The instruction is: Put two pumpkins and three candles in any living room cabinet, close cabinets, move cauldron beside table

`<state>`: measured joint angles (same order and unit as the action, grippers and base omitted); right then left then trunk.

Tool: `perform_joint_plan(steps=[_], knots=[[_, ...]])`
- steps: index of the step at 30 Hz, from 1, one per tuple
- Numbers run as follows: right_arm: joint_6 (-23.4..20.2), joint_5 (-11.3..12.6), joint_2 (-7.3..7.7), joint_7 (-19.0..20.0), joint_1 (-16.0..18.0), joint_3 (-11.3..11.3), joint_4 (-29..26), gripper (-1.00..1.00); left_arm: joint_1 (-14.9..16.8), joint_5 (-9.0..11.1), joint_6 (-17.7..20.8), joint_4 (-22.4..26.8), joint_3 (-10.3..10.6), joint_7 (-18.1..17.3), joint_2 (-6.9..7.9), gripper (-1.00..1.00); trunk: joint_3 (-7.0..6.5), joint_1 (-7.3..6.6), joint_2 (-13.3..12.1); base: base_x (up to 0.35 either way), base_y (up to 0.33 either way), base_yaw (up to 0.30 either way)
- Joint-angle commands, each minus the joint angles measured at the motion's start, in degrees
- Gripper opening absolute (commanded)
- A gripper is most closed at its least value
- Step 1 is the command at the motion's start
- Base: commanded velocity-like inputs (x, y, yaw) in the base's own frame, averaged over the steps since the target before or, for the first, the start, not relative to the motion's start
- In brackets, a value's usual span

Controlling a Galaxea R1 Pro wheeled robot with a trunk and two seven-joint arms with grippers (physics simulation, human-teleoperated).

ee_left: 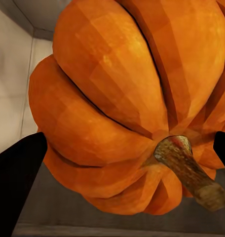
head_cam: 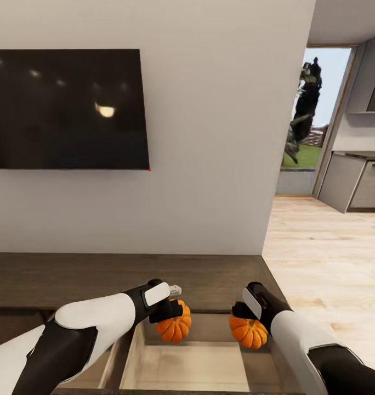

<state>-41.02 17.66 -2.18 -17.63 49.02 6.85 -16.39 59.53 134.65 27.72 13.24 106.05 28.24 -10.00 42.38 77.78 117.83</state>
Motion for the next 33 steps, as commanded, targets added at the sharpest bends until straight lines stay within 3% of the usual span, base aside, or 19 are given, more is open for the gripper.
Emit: perform_joint_plan(steps=[1,4,8,33], knots=[[0.5,0.6,0.11,0.2,0.0,0.6,0.0,-1.00,0.1,0.3,-0.6,0.1,0.2,0.2,0.00,-1.00,0.25,0.22,0.4,0.000,0.000,0.000],[2.1,0.3,0.52,3.2,0.0,0.9,0.3,-1.00,0.1,0.3,-2.4,0.0,0.2,0.3,0.00,-1.00,0.78,0.88,1.7,0.000,0.000,0.000],[2.5,0.1,0.64,4.2,0.0,1.1,0.4,-1.00,0.1,0.3,-2.8,0.0,0.2,0.3,0.00,-1.00,1.50,1.75,3.3,0.000,0.000,0.000],[4.1,0.2,0.50,4.5,0.0,1.1,0.9,-1.00,0.1,0.3,-4.4,0.1,0.1,0.6,0.00,-1.00,5.99,7.25,13.3,0.000,0.000,0.000]])
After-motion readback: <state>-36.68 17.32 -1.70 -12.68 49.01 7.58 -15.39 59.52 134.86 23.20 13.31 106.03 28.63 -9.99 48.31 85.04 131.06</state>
